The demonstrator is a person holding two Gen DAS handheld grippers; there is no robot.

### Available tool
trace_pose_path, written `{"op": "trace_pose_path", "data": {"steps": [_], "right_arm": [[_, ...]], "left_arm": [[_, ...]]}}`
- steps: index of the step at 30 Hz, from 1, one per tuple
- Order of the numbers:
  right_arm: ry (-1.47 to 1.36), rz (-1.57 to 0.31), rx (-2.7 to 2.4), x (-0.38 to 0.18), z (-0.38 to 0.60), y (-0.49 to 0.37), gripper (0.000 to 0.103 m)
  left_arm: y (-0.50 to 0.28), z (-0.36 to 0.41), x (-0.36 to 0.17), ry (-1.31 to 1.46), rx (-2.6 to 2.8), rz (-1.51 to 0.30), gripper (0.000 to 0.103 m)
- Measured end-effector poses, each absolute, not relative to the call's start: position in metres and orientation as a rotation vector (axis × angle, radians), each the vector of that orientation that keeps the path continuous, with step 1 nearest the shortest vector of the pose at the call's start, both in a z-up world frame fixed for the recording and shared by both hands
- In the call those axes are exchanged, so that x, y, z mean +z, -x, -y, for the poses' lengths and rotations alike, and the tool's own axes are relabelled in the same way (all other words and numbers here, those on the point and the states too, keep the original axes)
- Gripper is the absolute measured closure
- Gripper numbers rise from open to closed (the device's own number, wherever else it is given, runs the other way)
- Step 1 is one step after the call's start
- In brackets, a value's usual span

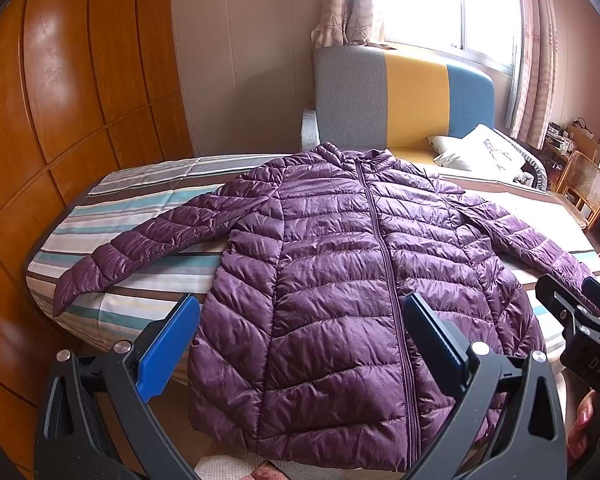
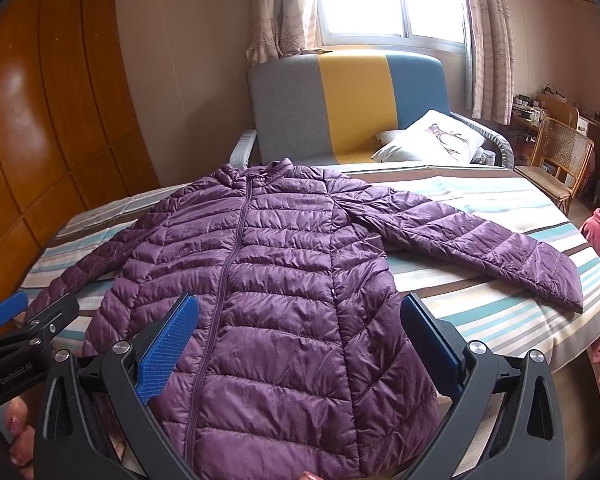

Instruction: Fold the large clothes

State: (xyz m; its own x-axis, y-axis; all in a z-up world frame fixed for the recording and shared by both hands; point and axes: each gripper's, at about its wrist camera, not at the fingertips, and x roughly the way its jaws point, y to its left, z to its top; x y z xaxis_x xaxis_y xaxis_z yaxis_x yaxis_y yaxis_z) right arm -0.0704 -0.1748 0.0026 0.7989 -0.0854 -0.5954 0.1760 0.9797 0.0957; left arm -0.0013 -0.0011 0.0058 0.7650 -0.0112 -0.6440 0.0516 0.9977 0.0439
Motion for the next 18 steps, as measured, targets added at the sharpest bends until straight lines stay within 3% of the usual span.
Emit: {"op": "trace_pose_path", "data": {"steps": [18], "right_arm": [[-0.179,-0.641,-0.144,-0.0028,0.1826,0.0664,0.003]], "left_arm": [[-0.0027,0.006,-0.0018,-0.071,-0.047,-0.717,0.002]]}}
